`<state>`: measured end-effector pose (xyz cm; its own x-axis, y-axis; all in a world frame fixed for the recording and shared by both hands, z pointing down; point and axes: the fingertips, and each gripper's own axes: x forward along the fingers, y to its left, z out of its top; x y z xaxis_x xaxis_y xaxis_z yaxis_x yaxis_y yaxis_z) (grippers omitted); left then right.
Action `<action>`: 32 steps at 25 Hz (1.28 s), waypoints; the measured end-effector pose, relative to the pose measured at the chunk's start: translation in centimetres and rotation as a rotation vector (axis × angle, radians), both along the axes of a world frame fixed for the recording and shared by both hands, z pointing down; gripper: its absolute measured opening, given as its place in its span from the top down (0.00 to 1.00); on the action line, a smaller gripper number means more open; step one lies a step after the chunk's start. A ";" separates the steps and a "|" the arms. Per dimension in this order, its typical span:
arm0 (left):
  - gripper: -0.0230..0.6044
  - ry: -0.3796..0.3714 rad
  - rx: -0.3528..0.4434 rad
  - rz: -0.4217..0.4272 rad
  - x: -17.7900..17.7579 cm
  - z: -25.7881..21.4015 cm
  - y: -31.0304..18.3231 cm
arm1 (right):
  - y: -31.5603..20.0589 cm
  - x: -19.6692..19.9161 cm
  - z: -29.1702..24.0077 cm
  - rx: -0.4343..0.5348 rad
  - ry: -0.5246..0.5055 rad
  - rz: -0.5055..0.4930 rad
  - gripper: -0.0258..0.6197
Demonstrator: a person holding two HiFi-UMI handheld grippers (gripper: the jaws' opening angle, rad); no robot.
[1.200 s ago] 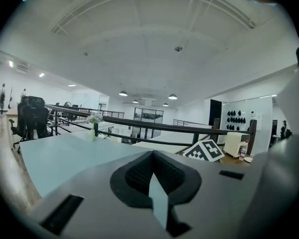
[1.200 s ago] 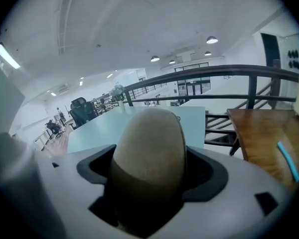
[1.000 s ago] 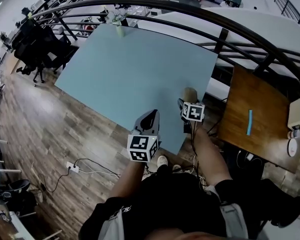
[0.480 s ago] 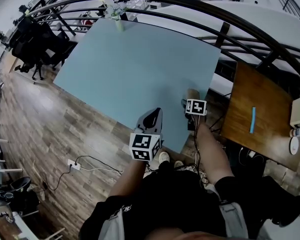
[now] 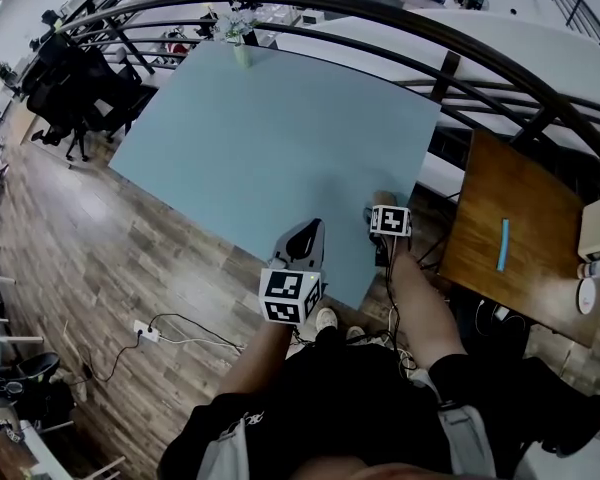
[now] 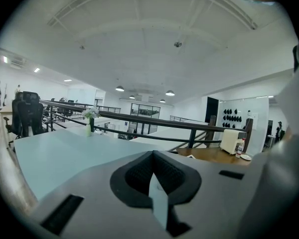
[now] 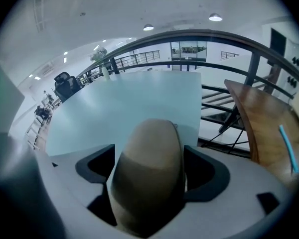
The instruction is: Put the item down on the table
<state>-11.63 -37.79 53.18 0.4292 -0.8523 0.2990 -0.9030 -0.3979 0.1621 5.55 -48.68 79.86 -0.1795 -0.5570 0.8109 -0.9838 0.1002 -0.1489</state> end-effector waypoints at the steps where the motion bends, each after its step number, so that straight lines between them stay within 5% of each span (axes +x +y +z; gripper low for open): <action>1: 0.95 0.000 0.003 -0.002 0.0 0.0 0.1 | -0.1 0.0 -0.3 0.023 -0.003 0.004 0.29; 11: 0.95 0.004 0.046 0.005 1.1 -1.6 0.5 | -1.5 -0.1 -9.3 0.315 -0.077 0.003 0.34; 22: 0.95 0.022 0.118 0.008 2.5 -4.6 0.1 | 1.2 2.7 -26.0 0.793 -0.031 0.050 0.87; 32: 0.95 0.024 0.185 0.060 5.7 -7.7 0.1 | 7.1 5.1 -36.0 1.028 -0.029 0.079 0.96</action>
